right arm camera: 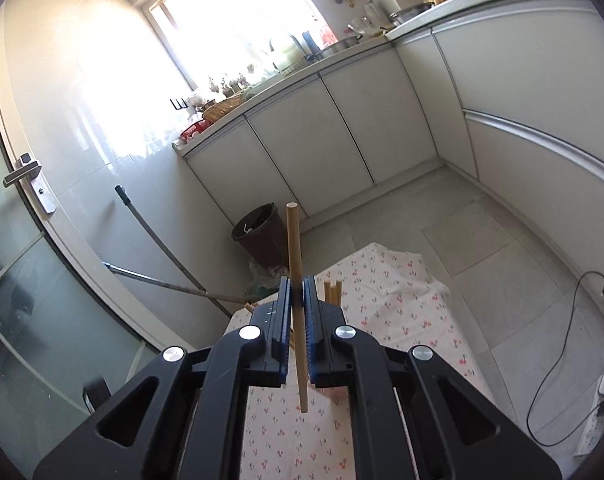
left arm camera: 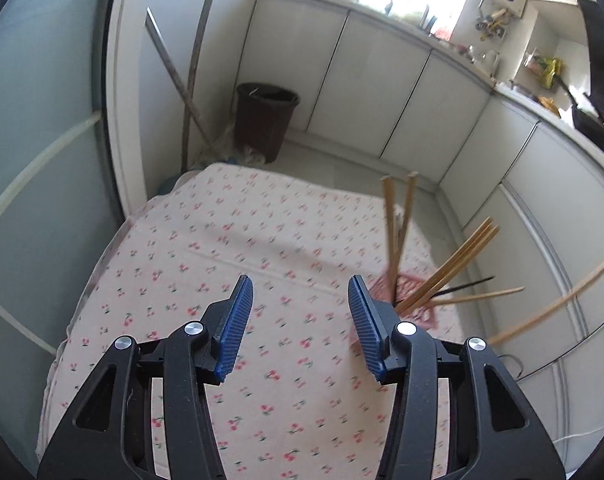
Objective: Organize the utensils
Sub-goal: 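Open both grippers to drop the chopsticks into the basket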
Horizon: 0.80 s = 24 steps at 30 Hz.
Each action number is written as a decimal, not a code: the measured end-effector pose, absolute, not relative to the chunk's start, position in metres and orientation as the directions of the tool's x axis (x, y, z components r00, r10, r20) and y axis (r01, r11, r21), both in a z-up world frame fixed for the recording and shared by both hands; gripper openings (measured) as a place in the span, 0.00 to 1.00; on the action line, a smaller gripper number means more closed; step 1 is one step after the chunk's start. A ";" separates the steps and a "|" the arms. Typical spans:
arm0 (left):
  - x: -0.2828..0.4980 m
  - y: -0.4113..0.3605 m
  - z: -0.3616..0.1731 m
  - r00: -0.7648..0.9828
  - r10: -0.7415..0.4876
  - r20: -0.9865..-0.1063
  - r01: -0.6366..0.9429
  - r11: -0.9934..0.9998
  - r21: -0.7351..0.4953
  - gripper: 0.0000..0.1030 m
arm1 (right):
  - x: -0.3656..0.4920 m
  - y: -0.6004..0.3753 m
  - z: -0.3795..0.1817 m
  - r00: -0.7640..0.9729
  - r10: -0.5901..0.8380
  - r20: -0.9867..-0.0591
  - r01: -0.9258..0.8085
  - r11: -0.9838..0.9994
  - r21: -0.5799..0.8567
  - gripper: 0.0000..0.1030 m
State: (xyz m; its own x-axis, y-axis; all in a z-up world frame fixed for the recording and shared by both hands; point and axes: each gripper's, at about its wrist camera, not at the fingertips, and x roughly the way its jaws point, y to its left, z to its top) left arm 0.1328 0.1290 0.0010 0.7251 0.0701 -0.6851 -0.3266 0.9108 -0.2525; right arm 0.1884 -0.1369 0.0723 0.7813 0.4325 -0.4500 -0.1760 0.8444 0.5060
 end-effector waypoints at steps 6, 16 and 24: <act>0.126 0.141 0.009 0.748 0.092 -0.657 -0.330 0.911 -0.248 0.46 | 0.225 -0.109 0.066 0.790 0.388 -0.474 -0.154 0.875 0.459 0.06; 0.136 0.133 0.010 0.766 0.069 -0.639 -0.292 0.923 -0.251 0.47 | 0.274 -0.075 0.010 0.767 0.347 -0.539 -0.114 0.901 0.418 0.09; 0.155 0.089 0.034 0.820 0.025 -0.573 -0.185 0.957 -0.223 0.47 | 0.251 -0.070 0.008 0.771 0.297 -0.564 -0.140 0.942 0.304 0.09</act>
